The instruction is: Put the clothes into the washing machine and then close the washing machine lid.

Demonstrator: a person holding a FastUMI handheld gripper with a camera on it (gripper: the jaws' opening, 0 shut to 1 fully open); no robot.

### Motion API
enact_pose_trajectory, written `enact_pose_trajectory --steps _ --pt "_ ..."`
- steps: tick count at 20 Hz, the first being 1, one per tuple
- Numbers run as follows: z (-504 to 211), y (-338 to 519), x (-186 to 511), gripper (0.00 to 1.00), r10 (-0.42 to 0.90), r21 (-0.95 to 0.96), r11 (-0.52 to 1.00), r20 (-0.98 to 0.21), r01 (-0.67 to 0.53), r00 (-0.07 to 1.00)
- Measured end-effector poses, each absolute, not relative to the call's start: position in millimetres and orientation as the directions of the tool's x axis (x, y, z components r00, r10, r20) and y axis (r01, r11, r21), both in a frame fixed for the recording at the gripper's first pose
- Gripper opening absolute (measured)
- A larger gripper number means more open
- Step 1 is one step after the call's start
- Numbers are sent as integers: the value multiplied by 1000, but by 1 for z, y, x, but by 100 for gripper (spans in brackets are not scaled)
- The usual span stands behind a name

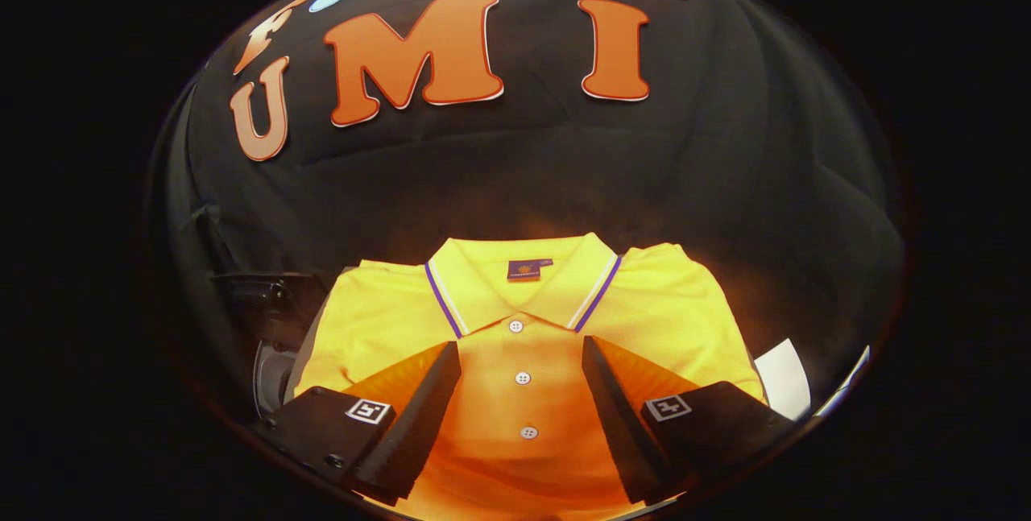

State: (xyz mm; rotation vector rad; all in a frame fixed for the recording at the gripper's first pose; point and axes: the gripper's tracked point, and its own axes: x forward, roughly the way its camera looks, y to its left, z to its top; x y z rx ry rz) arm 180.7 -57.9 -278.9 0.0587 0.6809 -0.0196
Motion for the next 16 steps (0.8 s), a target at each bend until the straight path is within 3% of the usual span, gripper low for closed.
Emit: enact_pose_trajectory --steps 10,14,16 --pt "-294 -58 179 97 -9 36 998 -713 49 701" --pt "-295 -52 176 75 5 15 1000 -752 10 659" --pt "-295 -51 174 73 8 12 1000 -792 3 611"
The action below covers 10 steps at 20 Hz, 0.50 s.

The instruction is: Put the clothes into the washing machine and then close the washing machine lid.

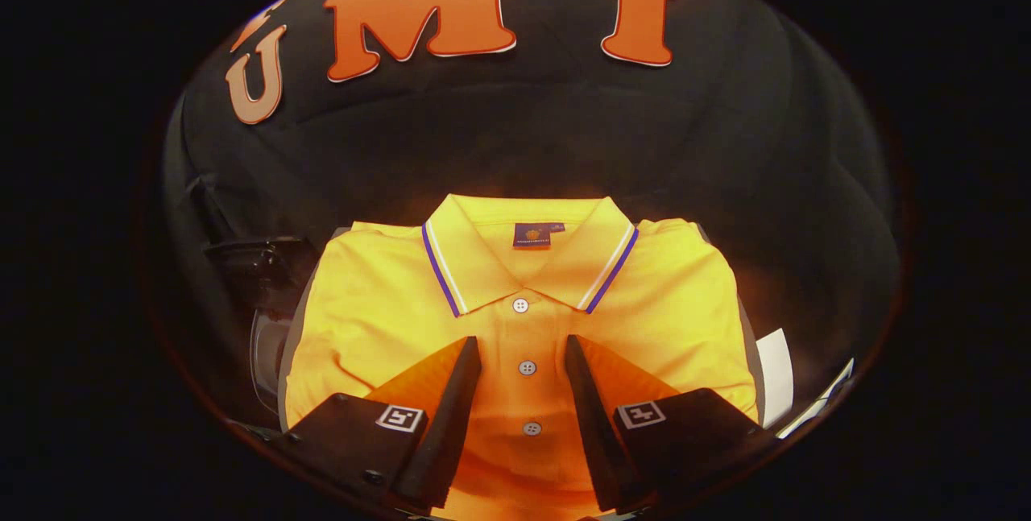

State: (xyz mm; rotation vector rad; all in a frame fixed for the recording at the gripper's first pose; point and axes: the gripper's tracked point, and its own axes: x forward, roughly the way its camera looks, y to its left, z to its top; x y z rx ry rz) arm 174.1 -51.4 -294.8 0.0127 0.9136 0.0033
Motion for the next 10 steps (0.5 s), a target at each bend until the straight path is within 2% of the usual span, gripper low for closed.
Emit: enact_pose_trajectory --steps 3,4,6,8,10 --pt "-292 -49 175 73 9 12 1000 -836 1 549" --pt "-292 -49 173 63 2 0 1000 -846 -4 533" --pt "-290 -49 172 61 -1 -9 1000 -865 -15 502" --pt "-286 -46 177 41 4 1 1000 -875 -7 484" --pt "-288 -48 174 39 -8 -12 1000 -881 -6 472"
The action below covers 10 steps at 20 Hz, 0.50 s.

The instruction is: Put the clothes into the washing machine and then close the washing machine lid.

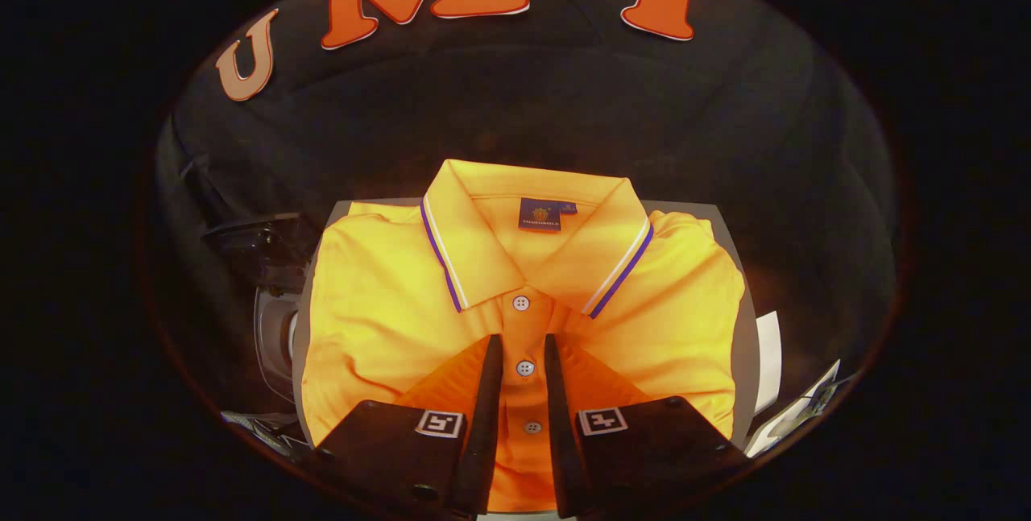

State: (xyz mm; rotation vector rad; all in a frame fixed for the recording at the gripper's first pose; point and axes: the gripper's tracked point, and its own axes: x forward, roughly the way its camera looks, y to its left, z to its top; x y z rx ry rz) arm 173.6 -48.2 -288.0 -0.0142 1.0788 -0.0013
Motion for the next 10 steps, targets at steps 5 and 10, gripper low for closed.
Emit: enact_pose_trajectory --steps 5,10 --pt "-287 -45 178 28 3 5 1000 -883 3 469" --pt "-287 -46 177 14 12 15 1000 -860 3 510"
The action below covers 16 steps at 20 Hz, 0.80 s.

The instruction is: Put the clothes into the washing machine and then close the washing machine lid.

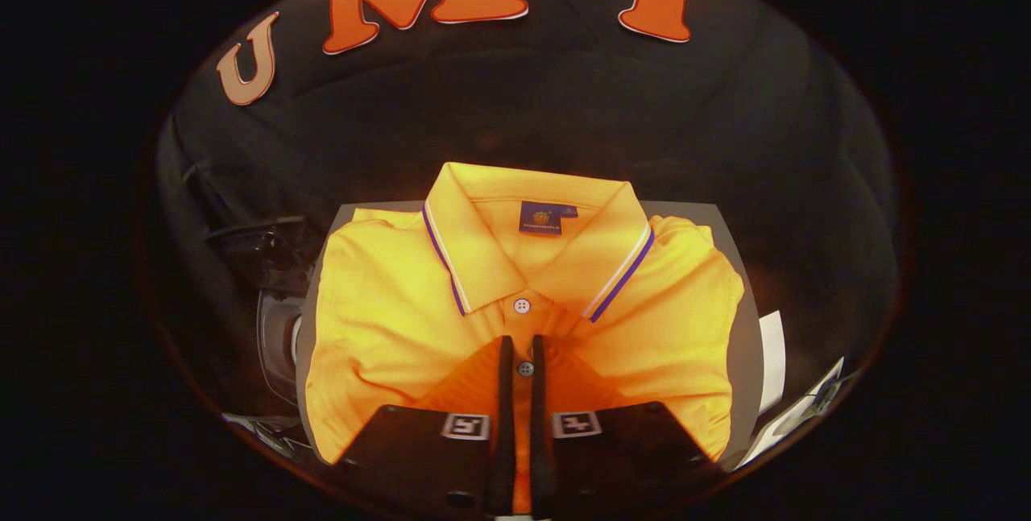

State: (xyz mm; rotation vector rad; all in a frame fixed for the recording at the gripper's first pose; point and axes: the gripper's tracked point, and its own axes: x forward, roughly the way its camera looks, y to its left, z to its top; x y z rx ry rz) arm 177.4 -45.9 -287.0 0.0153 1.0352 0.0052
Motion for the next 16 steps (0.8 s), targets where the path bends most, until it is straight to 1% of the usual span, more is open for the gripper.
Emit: enact_pose_trajectory --steps 1,5,7,13,16 --pt "-285 -46 176 10 9 15 1000 -854 8 520" --pt "-282 -44 175 10 32 47 999 -806 10 592" --pt "-273 -44 179 10 53 77 997 -759 10 649" --pt "-238 -40 172 10 150 194 981 -694 -18 704" --pt "-220 -33 172 10 173 215 976 -659 -38 732"
